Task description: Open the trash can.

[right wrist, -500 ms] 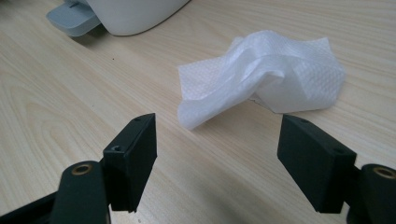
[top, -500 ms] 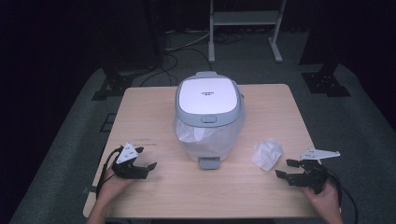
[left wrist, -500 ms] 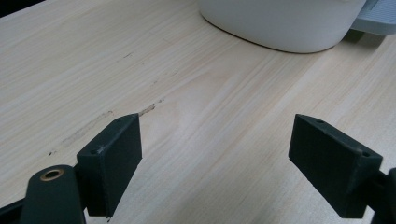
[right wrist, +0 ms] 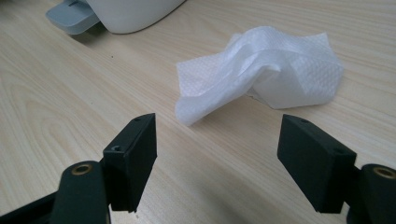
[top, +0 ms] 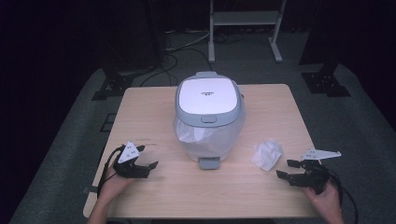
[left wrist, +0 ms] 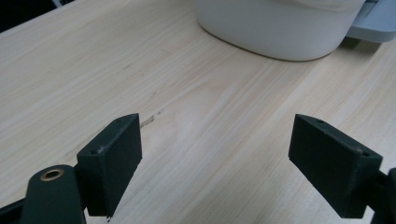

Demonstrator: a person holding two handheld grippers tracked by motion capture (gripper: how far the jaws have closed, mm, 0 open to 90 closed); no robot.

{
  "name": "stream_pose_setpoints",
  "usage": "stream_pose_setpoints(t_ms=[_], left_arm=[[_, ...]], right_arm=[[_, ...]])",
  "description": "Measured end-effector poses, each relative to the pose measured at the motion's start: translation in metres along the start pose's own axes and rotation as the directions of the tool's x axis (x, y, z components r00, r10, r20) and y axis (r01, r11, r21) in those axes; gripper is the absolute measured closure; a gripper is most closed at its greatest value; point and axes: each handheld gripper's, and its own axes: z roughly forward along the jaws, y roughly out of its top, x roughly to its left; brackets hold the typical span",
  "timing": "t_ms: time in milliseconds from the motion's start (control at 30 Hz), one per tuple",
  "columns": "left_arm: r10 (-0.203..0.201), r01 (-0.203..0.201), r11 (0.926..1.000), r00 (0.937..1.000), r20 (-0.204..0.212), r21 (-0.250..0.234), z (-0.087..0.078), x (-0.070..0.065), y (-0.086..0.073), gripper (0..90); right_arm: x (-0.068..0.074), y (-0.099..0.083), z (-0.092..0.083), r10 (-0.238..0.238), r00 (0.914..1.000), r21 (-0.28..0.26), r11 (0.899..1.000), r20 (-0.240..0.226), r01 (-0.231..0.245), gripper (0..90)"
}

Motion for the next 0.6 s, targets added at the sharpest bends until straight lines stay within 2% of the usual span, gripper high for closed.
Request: stream_pose_setpoints(t_ms=[133,200,433,567,600], left_arm=[[0.034,-0.034,0.9994,0.9994,0.009,-0.001,-0.002,-0.005,0.007,16.4],[0.051,-0.051,0.9986,0.9985,0.02,-0.012,-0.005,-0.008,0.012,20.3],[0.05,-0.048,0.9983,0.9976,0.047,-0.033,-0.014,-0.009,0.027,24.7],[0.047,-0.045,0.9983,0.9974,0.055,-0.039,-0.021,-0.01,0.031,26.3],[0.05,-0.048,0.998,0.997,0.058,-0.042,-0.022,-0.011,0.032,29.3]], right_arm=[[0.002,0.0,-0.001,-0.003,1.0,-0.001,1.0,0.005,0.003,27.4],[0.003,0.0,-0.002,-0.011,0.9999,-0.001,1.0,0.009,0.011,27.4],[0.001,0.001,-0.001,0.002,1.0,-0.008,1.0,0.005,-0.002,27.4],[0.004,0.003,0.0,-0.013,0.9999,-0.009,1.0,0.005,0.013,27.4],[0.005,0.003,0.0,-0.015,0.9999,-0.008,1.0,0.006,0.015,27.4]])
